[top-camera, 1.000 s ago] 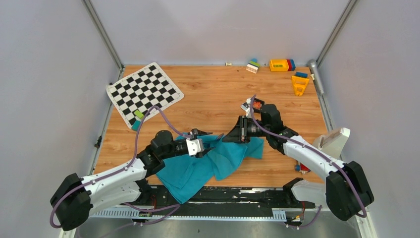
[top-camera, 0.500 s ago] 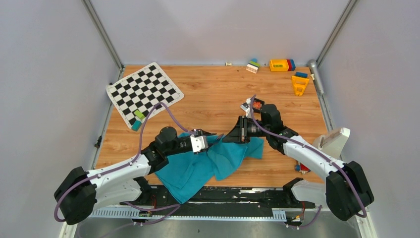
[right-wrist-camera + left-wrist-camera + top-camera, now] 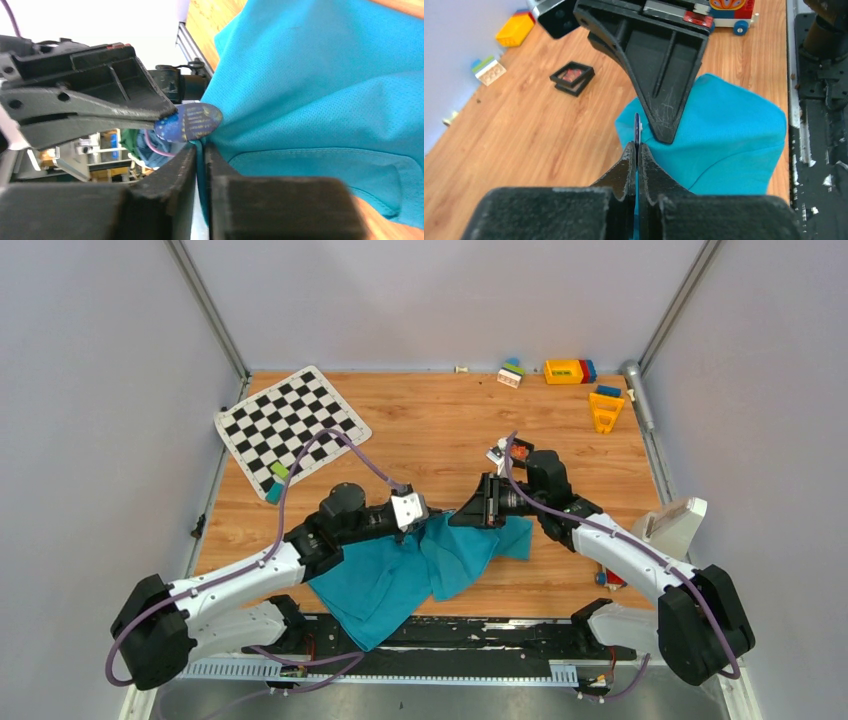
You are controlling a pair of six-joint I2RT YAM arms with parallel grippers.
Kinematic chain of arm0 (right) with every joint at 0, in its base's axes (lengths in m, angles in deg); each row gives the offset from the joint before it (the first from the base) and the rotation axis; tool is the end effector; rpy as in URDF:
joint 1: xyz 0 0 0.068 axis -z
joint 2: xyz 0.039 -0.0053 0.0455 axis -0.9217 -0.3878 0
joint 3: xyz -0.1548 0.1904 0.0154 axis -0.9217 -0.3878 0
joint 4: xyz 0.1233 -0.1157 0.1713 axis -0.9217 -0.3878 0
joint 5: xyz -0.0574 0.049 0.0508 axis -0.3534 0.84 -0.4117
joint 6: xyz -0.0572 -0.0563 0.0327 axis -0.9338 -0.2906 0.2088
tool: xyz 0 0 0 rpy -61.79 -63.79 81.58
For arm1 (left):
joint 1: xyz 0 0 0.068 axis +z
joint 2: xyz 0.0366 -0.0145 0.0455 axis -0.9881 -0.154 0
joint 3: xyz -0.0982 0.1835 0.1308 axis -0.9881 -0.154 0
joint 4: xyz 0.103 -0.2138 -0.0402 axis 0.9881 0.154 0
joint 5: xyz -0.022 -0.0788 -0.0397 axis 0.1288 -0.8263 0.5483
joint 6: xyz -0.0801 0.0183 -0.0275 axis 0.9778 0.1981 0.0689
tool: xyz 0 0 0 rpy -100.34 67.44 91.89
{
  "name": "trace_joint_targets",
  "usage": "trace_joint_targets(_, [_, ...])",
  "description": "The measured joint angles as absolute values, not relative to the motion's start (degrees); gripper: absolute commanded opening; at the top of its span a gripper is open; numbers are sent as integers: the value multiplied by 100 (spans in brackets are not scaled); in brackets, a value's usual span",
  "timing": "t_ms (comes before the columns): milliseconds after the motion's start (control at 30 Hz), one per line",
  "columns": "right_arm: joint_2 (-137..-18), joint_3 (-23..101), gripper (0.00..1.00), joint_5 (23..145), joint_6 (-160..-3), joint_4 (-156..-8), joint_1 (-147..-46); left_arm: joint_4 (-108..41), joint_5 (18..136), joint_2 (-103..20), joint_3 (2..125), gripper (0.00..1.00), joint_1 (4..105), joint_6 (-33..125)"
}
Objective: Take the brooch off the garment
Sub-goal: Remove the brooch from the clothes.
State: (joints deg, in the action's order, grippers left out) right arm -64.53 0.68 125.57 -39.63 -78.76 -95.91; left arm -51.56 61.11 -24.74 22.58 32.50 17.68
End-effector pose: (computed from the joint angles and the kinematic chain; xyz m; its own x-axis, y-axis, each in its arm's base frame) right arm 0.2039 0.1774 0.2106 -0.9498 0.0454 -0.3096 -0.2764 0.3419 0.8982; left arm 0.1513 -0.2191 0.2474 0.1937 0.1778 -0.9648 0.9370 0.2578 0.2357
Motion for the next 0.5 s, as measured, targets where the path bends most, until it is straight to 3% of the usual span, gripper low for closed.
trace_joint_targets(100, [-6453, 72, 29, 12398, -4144, -7985, -9591, -4739, 6380, -2544, 2503, 0, 3248, 2334])
trace_joint_targets(267, [-6429, 83, 12, 11961, -4540, -8289, -9591, -3694, 6568, -2984, 3357, 0, 3291, 3328])
trace_joint_targets(333, [-6431, 121, 22, 11864, -4667, -8385, -9591, -3145, 6594, -3180, 3755, 0, 3291, 3586])
trace_joint_targets(433, [-6449, 184, 51, 11814, -4828, -8516, -9591, -2188, 6656, -3454, 4376, 0, 3296, 3888])
trace_joint_targets(500, [-6446, 190, 60, 11801, -4927, -8543, -9591, -1502, 6765, -3648, 4822, 0, 3296, 4013])
